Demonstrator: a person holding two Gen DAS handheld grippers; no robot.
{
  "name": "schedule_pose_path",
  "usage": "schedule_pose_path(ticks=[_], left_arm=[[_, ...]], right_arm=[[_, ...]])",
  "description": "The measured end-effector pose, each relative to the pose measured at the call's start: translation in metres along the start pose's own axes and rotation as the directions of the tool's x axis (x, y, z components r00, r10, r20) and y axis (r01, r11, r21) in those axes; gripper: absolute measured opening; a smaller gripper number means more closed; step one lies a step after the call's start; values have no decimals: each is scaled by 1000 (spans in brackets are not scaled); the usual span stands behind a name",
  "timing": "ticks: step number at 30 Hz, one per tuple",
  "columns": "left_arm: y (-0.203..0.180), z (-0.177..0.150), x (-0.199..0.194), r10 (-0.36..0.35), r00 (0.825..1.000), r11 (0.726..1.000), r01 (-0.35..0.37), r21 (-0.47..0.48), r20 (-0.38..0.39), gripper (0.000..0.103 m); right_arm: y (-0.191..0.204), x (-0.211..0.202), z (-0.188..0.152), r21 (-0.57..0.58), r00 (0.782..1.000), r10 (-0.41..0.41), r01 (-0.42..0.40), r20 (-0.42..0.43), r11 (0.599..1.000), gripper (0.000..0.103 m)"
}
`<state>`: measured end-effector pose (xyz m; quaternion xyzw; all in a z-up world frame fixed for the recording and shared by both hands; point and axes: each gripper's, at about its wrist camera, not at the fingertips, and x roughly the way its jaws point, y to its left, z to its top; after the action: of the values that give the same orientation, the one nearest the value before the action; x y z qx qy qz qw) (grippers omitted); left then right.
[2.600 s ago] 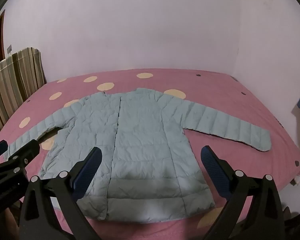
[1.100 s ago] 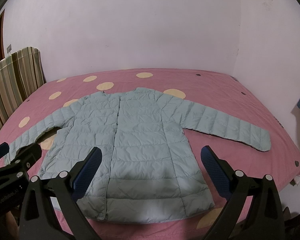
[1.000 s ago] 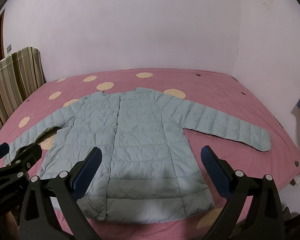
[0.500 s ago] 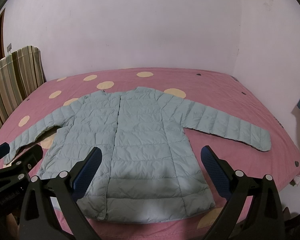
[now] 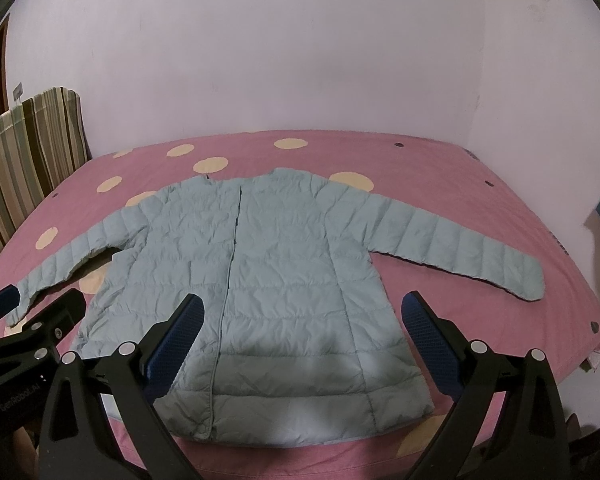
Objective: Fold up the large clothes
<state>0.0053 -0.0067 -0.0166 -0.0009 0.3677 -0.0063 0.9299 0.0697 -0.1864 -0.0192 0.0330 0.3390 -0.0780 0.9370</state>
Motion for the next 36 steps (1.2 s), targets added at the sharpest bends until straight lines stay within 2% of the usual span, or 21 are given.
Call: schedule_pose_path(ticks=[14,19,23,27,30,33,34,35,36], left_arm=[[8,1,35,16,998,1000,-17,-18,-65,101],[24,4,67,82,992,996,-85,-25,-92,101],[54,7,101,177,977,982,-184,-44,-120,101],[103,8,133,301,939,942,-320,-102,-166,101],[148,6,152,455,876,866,-477,-146,-163,101],[183,-1,163,557,815,799,-578,-164,-162,101],[194,-5,169,577,798,780,-601,-173,-175,101],[205,-9,174,587,786,766,-617,-184,-192,101],[211,-12,177,592,780,757,-624,-193,-202,101]], right_arm=[[0,33,-3,5,997,4,-4,-71,1000,98],[-15,55,-4,51,996,-2,7,-92,999,98],[-50,82,-6,180,995,7,12,-103,984,98],[-100,111,-10,318,989,-37,81,-143,945,98],[-147,126,-13,405,983,-91,148,-158,902,98],[-201,131,-21,521,977,-157,209,-142,828,96],[-220,132,-25,563,974,-168,224,-150,795,93],[-231,134,-27,591,974,-167,227,-156,774,78],[-253,136,-35,644,972,-163,234,-169,728,64]])
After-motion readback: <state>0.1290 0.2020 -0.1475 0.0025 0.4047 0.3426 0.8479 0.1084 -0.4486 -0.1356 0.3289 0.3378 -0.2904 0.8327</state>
